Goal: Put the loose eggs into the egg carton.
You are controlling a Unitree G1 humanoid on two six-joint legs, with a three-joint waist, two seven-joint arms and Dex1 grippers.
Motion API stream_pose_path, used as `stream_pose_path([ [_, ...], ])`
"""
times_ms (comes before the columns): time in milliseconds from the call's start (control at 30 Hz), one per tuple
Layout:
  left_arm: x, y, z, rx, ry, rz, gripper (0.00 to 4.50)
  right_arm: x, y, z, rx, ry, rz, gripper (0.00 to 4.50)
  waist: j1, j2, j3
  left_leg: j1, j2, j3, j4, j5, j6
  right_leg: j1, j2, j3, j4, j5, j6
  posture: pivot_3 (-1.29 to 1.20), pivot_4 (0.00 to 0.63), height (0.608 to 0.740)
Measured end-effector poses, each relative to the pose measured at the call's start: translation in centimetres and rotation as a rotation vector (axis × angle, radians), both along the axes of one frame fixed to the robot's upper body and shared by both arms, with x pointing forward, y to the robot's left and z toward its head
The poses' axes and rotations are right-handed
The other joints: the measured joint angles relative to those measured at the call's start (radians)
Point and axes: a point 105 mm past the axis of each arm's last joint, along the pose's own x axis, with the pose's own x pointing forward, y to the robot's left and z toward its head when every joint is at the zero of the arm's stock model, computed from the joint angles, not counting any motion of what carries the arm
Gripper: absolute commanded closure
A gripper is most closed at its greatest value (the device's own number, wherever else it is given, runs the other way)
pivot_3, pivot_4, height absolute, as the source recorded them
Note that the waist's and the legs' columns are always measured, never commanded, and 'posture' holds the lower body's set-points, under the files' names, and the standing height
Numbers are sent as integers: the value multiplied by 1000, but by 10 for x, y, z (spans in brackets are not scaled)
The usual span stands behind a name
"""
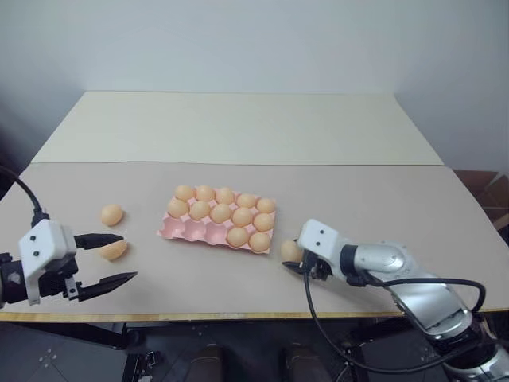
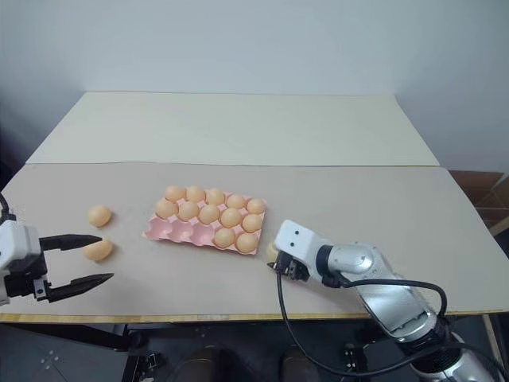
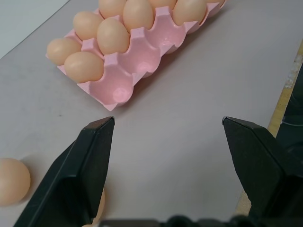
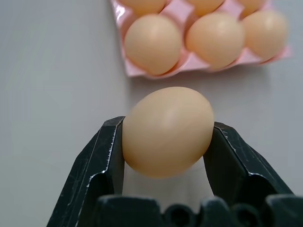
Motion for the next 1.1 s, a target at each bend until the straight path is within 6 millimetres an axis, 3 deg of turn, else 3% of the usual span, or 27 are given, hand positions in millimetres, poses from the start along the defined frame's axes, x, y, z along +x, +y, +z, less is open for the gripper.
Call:
stream_pose_path([
  [167,-2,3,-2,8,9,15,544,7,27,40,80,-114,82,2125,-5,0,0,0,1,0,0,0,0,0,1,0,0,0,0,0,150,740],
  [533,-9,7,-6,3,21,45,544,14,124,43,201,-151,256,2125,-6,0,0,-2,1,0,0,0,0,-3,0,0,1,0,0,0,150,740],
  [800,-15,10,-7,4,20,67,544,31,141,23,163,-145,244,2125,-4,-1,-1,-1,0,0,0,0,0,-3,0,0,2,0,-1,0,150,740],
  [833,-15,10,-7,4,20,68,544,31,141,22,157,-144,247,1555,-4,-1,-1,-2,0,0,0,0,0,-3,0,0,2,0,-1,0,150,740],
  [1000,-15,8,-7,7,15,66,544,31,145,23,152,-187,266,19,-8,-1,-1,-2,1,0,0,0,0,-4,0,0,2,0,-1,0,150,740],
  [1100,-15,8,-7,7,13,69,544,29,147,25,158,-195,278,19,-9,-1,-1,-2,1,0,0,0,0,-4,0,0,2,0,-1,0,150,740],
])
